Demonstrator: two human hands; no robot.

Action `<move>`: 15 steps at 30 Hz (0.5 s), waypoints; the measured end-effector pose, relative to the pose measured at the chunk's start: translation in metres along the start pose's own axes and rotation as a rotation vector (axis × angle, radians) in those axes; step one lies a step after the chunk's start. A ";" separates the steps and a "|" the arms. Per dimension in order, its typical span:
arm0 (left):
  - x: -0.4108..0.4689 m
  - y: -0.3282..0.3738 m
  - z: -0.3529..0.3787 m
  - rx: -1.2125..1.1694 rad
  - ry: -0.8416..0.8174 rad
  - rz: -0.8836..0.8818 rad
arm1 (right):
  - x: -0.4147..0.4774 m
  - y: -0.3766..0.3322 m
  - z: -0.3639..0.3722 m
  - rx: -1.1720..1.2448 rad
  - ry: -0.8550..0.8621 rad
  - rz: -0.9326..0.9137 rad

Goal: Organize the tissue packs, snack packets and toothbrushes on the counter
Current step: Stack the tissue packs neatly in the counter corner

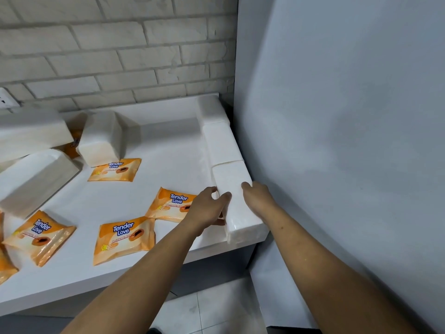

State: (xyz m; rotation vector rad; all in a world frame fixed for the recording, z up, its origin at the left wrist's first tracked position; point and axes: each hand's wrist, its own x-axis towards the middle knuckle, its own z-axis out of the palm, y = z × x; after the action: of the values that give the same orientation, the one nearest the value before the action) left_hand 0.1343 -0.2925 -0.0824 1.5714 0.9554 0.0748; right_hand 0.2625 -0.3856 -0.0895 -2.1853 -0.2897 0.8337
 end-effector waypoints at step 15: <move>0.012 -0.015 -0.018 0.042 0.044 -0.019 | -0.010 -0.008 0.003 -0.217 0.336 -0.226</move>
State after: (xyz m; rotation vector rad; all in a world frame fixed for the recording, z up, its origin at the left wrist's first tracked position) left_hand 0.1244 -0.2722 -0.0960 1.6049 1.0125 0.0764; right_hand 0.2534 -0.3822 -0.0804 -2.3916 -0.4645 0.3142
